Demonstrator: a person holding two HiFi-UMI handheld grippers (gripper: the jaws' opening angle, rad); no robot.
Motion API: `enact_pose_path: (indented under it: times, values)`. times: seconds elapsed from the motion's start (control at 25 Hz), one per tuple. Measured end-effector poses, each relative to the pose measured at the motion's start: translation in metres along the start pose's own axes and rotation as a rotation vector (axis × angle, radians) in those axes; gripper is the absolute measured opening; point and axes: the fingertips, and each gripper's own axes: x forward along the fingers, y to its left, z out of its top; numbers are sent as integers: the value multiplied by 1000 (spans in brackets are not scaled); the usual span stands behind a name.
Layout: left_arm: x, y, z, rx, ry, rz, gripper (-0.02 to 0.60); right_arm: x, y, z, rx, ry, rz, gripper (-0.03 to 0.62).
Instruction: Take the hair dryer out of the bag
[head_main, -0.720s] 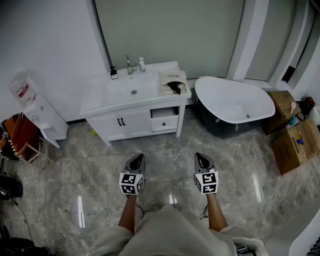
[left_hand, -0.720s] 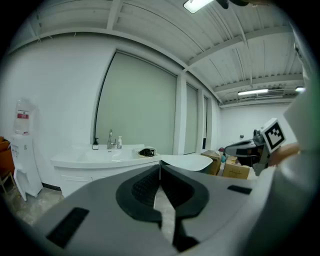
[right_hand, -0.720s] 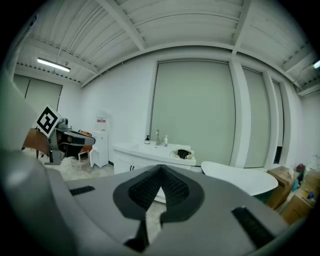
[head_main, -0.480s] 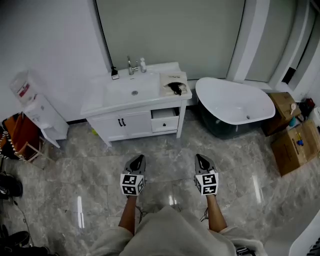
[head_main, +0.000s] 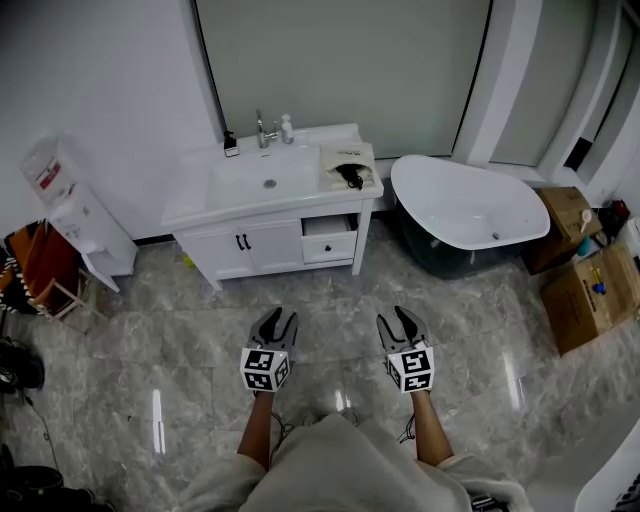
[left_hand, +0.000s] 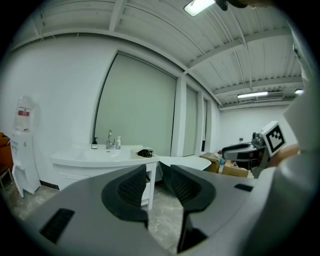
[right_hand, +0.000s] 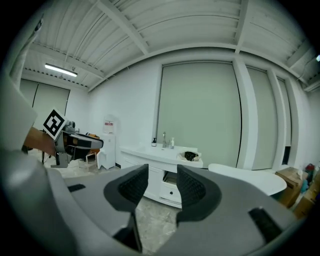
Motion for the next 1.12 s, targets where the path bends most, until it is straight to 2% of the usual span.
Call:
enact_pose_path:
  times: [0.12, 0.2, 0.76, 1.12]
  values:
    - [2, -12, -1, 4, -2, -21, 189, -3, 0, -1, -6, -1, 6, 160]
    - [3, -22, -1, 6, -2, -37, 212, -5, -3, -2, -9, -3, 7, 160]
    - [19, -71, -10, 24, 17, -29, 213, -18, -34, -12, -23, -13, 39, 164]
    - [38, -66, -15, 19, 21, -33, 213, -4, -44, -21, -20, -2, 26, 198]
